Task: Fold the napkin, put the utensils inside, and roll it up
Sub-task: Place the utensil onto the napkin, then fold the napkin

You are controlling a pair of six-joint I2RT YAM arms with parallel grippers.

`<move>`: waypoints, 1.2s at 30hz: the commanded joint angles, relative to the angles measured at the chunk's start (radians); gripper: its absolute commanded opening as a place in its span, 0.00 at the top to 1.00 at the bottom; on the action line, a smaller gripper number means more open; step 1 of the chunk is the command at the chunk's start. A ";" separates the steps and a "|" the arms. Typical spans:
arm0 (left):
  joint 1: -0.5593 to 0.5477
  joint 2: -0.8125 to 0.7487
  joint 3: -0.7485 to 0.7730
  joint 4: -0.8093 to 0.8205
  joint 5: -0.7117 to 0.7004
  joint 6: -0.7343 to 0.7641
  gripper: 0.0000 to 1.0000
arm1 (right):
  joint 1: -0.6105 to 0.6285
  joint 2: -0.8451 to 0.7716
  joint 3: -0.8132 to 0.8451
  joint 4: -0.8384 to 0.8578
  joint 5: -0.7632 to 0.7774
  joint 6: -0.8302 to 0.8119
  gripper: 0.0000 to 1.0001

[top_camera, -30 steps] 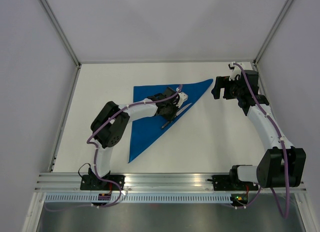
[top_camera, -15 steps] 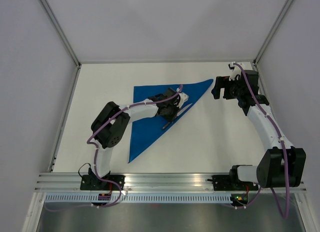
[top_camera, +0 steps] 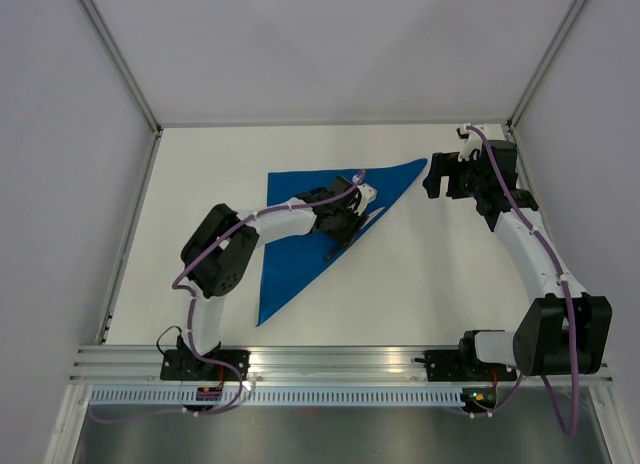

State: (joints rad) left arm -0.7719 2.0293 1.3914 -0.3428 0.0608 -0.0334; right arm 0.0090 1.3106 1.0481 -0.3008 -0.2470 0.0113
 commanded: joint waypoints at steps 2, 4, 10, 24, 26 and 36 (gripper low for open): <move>-0.007 -0.095 0.050 0.002 -0.021 -0.022 0.43 | -0.003 0.001 0.000 0.014 -0.003 -0.002 0.02; -0.007 -0.121 0.066 0.002 -0.021 -0.023 0.41 | -0.003 -0.001 0.000 0.012 -0.012 -0.002 0.02; 0.009 -0.295 0.078 -0.044 -0.192 -0.080 0.39 | 0.009 -0.017 0.035 -0.021 -0.103 0.012 0.02; 0.269 -0.984 0.092 -0.386 -0.351 -0.335 0.34 | 0.837 0.048 0.024 0.026 0.225 -0.166 0.13; 0.269 -1.023 0.100 -0.432 -0.366 -0.338 0.34 | 0.983 0.085 0.001 0.063 0.241 -0.191 0.14; 0.269 -1.152 0.072 -0.496 -0.398 -0.344 0.34 | 1.353 0.344 0.000 0.269 0.380 -0.300 0.31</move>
State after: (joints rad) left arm -0.5014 0.8906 1.4750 -0.7834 -0.3149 -0.3481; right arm 1.3403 1.6123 1.0294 -0.1078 0.0547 -0.2523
